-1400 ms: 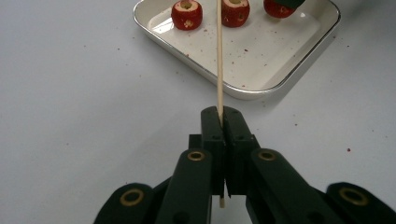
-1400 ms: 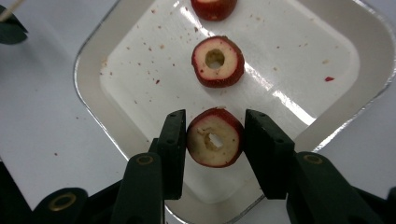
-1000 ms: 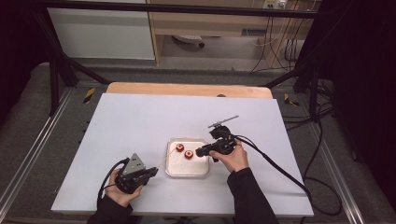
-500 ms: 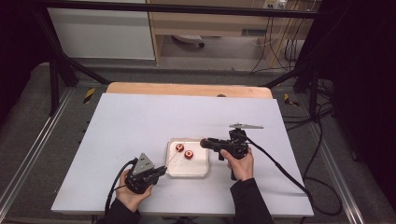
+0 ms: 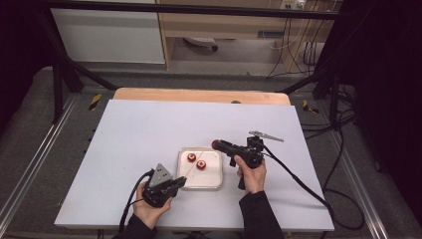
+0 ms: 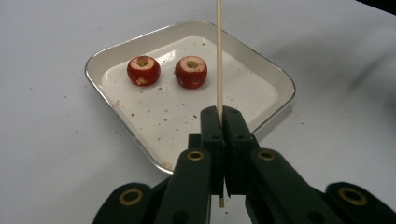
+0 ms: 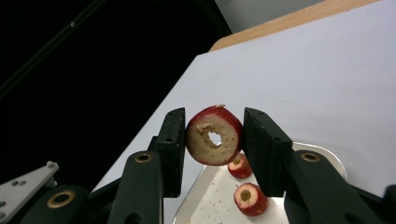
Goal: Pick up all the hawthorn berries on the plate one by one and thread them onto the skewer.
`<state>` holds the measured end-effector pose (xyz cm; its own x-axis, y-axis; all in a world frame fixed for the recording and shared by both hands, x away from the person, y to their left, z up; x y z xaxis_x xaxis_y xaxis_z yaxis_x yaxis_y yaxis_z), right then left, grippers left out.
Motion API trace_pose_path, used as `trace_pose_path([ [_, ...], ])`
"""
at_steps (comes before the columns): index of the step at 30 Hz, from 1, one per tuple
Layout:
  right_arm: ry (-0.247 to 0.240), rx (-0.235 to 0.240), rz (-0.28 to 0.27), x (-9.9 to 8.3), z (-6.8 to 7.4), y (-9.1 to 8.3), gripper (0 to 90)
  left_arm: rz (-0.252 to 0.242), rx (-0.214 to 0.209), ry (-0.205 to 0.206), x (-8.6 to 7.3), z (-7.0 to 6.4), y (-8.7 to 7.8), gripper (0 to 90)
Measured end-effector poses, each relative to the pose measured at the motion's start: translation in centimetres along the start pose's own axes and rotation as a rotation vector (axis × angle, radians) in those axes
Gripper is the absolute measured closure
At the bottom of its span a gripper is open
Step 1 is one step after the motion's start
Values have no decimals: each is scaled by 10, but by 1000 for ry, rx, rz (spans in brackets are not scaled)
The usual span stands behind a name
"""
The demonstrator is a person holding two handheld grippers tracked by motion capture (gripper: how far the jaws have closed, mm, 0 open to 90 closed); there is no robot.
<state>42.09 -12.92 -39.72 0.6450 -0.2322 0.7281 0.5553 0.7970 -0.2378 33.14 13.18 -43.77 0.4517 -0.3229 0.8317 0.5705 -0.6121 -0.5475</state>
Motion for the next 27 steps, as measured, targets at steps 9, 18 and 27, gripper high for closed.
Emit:
trace_pose_path([
  [9,25,7,-68,4,2,-1,608,-23,-10,-25,3,-11,6,884],
  [18,46,10,-126,3,1,4,608,-42,-4,-75,7,-23,19,884],
  [27,49,0,-206,2,2,6,609,-91,-7,-135,8,-29,26,884],
])
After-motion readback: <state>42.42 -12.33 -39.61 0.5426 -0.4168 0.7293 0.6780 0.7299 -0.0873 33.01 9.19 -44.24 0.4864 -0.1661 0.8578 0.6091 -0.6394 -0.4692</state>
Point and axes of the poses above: each handheld gripper's, and its own axes: y roughly forward along the jaws, x roughly out of its top, z roughly to its left, the point moved 2 cm from there along y, roughly forward along the jaws
